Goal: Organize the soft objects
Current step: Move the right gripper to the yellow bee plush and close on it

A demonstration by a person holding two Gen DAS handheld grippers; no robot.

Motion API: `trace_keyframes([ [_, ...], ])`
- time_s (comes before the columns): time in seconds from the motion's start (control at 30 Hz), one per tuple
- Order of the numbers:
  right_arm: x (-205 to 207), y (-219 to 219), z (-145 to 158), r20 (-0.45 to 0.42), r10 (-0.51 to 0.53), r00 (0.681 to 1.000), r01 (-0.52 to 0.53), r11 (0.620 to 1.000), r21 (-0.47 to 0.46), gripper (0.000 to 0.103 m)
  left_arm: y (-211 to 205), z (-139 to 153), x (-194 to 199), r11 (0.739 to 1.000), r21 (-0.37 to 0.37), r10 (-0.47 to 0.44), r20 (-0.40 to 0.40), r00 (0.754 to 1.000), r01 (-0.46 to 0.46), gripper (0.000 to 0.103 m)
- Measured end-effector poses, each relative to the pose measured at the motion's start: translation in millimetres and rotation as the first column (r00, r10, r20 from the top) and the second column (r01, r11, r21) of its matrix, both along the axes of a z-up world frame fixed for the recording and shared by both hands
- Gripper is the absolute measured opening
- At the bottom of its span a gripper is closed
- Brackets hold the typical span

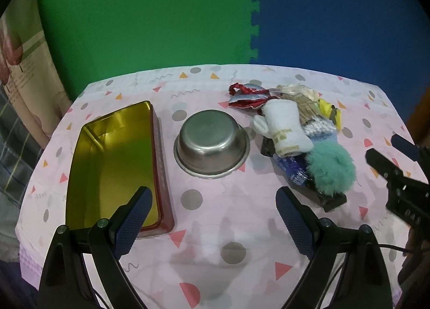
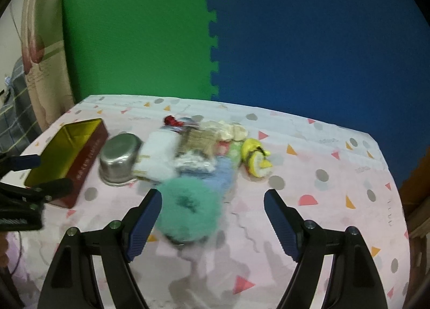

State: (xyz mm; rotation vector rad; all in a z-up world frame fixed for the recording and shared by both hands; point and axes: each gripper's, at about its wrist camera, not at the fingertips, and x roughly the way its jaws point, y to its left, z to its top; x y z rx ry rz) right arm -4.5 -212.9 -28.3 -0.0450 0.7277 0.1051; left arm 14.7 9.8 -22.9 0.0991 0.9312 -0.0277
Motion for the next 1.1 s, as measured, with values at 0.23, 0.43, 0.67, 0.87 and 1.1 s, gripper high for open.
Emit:
trace_keyframes([
  [0.23,38.2,-33.0,-23.2,-0.026,-0.048,0.999,0.048,0.999,-0.016,0.081,1.3,-6.3,8.2,1.0,-0.004,-0.012,0.001,1.0,0.012,0.092],
  [0.43,77.6,-47.8,-43.1,-0.065,-0.054,0.996,0.053,0.998,-0.017,0.081,-1.7,-11.1,18.0,1.0,0.019,-0.014,0.012,1.0,0.014,0.092],
  [0.67,121.0,-51.0,-63.8,-0.099,-0.041,0.994,0.04,0.999,-0.017,0.081,-2.6,-18.2,30.6,0.999,0.033,-0.024,-0.002,1.0,0.024,0.092],
  [0.87,144.3,-49.7,-77.9,-0.112,-0.028,0.993,0.024,0.999,-0.035,0.081,-8.0,-22.6,43.4,0.999,-0.003,-0.041,-0.027,0.999,0.041,0.092],
  [1.1,156.3,-54.7,-87.1,-0.108,-0.011,0.994,0.01,1.0,-0.008,0.073,-22.0,-27.3,57.5,0.998,-0.005,-0.067,-0.044,0.997,0.066,0.092],
])
